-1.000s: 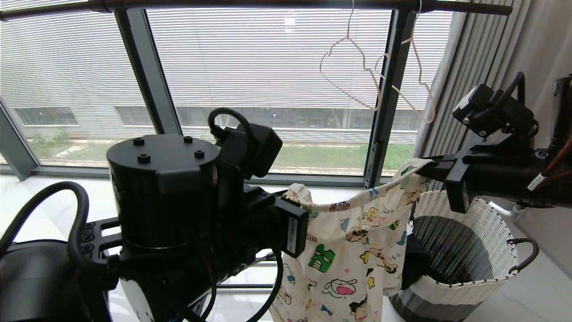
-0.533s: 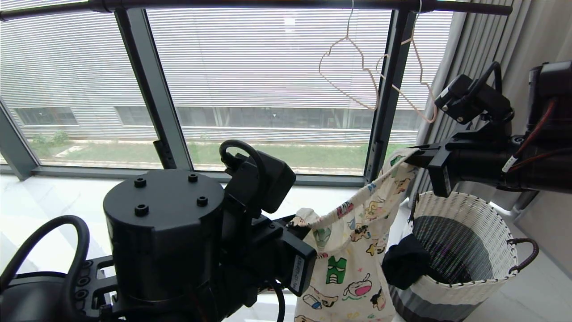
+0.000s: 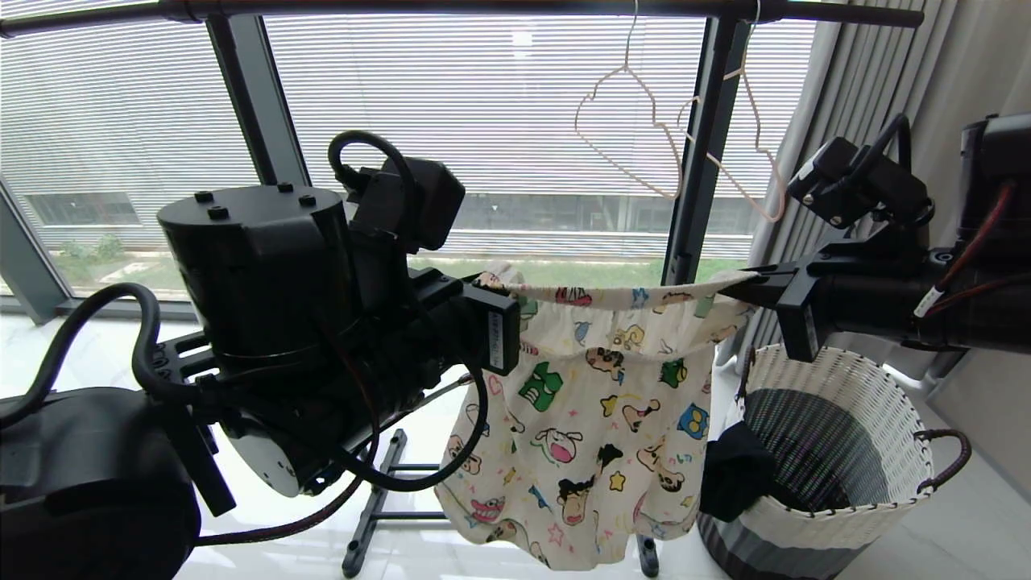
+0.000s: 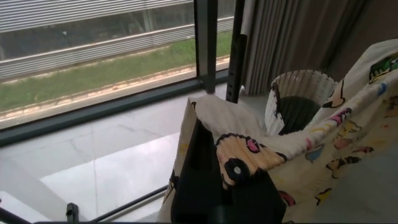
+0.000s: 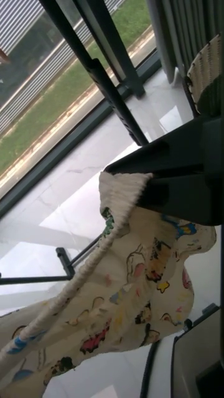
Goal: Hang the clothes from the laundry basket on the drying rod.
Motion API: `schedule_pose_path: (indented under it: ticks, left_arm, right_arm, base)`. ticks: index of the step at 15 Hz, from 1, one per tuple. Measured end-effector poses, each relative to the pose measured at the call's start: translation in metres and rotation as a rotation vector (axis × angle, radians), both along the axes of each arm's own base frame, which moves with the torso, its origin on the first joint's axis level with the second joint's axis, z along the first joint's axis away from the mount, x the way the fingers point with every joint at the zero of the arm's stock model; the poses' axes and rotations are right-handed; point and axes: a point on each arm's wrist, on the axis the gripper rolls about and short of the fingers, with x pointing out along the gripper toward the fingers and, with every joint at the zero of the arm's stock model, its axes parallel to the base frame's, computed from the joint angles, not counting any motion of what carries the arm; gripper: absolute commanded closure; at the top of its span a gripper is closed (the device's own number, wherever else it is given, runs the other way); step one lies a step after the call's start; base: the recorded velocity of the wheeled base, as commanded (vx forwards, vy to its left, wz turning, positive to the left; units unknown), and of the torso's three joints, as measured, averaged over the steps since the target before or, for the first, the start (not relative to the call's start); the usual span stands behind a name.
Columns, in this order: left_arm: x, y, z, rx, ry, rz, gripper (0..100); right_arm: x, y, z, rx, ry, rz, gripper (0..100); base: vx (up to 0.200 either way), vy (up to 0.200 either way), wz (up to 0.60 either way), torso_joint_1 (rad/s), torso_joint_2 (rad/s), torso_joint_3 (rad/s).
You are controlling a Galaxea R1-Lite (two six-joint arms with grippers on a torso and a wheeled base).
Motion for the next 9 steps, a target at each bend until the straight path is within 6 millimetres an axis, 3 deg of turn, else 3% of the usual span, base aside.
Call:
schedule_pose_path:
  ticks: [3, 4, 9]
  left_arm:
    - [0.005, -0.001, 0.002, -0.011, -0.013, 0.008, 100]
    - [0.005, -0.001, 0.002, -0.012, -0.012, 0.010, 100]
    - [0.007, 0.000, 0.001, 0.017, -0.025, 0.016, 100]
  right_arm:
    - [-0.007, -0.001, -0.005, -0.008, 0.013, 0.009, 100]
    - [-0.010, -0.002, -0.008, -0.014, 0.021, 0.012, 0]
    - [-0.024, -0.008, -0.012, -0.018, 0.028, 0.026, 0]
  base:
    - [0.000, 0.000, 0.00, 0.000, 0.00, 0.000]
    - [0.000, 0.000, 0.00, 0.000, 0.00, 0.000]
    - [0.000, 0.000, 0.00, 0.000, 0.00, 0.000]
